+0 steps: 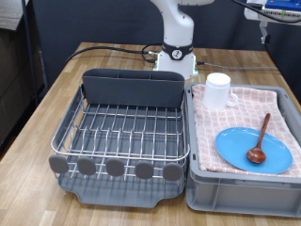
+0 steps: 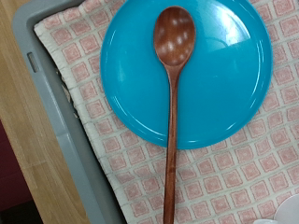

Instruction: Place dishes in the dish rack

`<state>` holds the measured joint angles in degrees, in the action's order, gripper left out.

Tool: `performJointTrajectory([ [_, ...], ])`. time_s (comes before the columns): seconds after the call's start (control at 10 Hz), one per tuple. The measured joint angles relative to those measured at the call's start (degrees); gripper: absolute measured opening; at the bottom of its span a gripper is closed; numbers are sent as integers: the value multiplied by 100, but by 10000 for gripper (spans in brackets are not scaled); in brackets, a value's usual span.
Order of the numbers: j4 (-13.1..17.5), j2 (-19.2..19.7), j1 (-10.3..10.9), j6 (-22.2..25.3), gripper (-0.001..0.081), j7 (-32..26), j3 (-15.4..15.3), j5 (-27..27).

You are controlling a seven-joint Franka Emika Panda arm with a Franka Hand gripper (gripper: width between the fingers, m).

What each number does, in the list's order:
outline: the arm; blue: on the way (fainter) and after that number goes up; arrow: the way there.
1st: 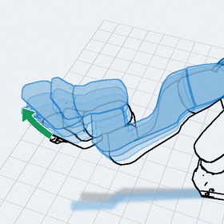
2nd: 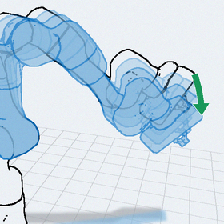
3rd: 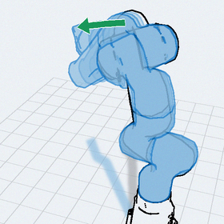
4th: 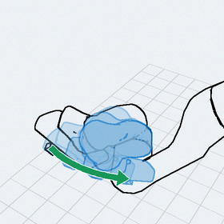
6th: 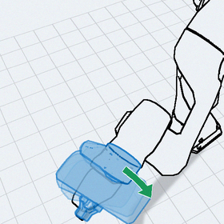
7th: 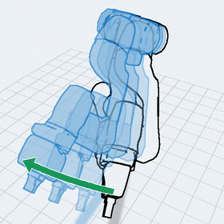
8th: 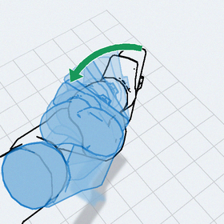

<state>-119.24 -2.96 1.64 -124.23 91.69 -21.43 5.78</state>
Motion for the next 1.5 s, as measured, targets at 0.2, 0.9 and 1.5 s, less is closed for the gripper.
performJointTrajectory([
  [0.2, -77, 2, 2, 20, 802, -229, -8, -1],
  [0.9, -962, 20, 30, -1242, 802, 188, -170, 940],
  [1.5, -845, 1001, 56, -2413, 802, 1423, -78, 2616],
])
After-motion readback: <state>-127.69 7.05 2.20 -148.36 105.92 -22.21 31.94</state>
